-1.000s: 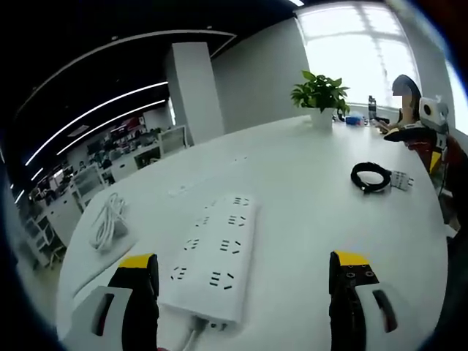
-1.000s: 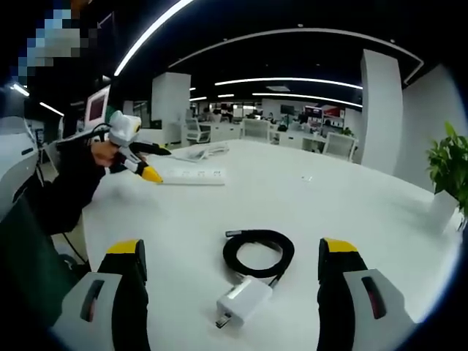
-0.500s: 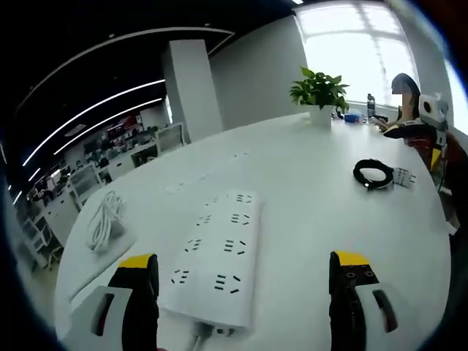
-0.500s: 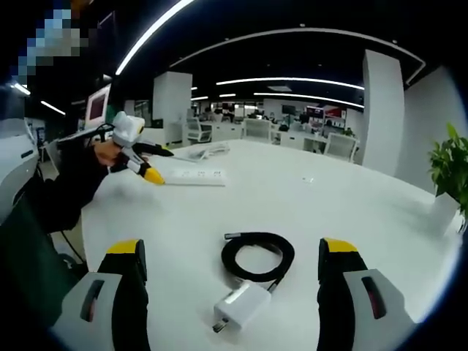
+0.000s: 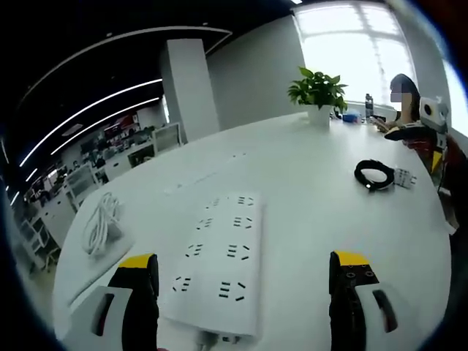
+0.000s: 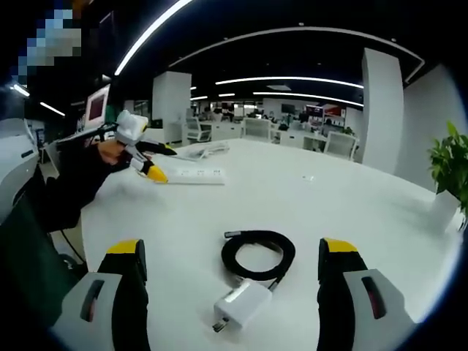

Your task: Straighten the power strip on the desk, plug the charger into it

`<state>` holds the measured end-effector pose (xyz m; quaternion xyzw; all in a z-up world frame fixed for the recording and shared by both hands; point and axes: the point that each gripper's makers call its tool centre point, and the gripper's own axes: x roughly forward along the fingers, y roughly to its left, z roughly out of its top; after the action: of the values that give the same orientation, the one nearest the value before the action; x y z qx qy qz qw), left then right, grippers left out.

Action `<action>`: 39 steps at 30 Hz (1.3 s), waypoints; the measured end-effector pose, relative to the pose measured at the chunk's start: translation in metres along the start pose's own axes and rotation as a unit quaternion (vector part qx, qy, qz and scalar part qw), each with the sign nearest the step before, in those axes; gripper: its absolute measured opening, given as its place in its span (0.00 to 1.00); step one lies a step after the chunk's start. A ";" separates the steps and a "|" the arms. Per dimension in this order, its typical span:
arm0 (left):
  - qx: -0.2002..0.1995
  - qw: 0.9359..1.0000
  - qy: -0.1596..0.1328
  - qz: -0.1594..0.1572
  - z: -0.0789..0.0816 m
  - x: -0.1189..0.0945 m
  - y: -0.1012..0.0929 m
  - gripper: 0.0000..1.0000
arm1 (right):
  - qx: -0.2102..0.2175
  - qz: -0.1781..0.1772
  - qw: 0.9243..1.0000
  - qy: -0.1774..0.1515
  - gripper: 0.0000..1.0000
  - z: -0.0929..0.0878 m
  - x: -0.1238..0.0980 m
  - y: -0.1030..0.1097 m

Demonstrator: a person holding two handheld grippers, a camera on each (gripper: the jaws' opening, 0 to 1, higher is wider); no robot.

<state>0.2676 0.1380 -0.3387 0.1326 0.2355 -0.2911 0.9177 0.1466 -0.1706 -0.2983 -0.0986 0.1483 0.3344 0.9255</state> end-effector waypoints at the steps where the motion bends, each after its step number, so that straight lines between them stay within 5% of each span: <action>1: -0.001 1.000 0.001 0.000 0.000 0.001 0.001 0.99 | 0.000 0.000 1.000 0.000 0.98 0.000 0.000 0.000; 15: -0.007 1.000 0.012 -0.017 -0.003 0.013 0.003 0.99 | 0.003 0.002 1.000 0.000 0.98 -0.003 0.001 0.001; 18: -0.013 1.000 0.010 -0.021 -0.004 0.013 0.006 0.92 | 0.005 0.003 1.000 0.002 0.98 -0.004 0.001 0.002; 21: -0.014 1.000 0.010 -0.023 -0.003 0.014 0.005 0.98 | 0.005 0.002 1.000 0.001 0.98 -0.005 0.001 0.001; 39: -0.013 0.999 0.028 -0.027 -0.002 0.028 0.015 0.96 | 0.008 0.001 1.000 0.002 0.98 -0.007 0.001 -0.001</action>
<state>0.2963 0.1377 -0.3535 0.1221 0.2684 -0.3090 0.9042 0.1460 -0.1728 -0.3048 -0.0914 0.1530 0.3342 0.9255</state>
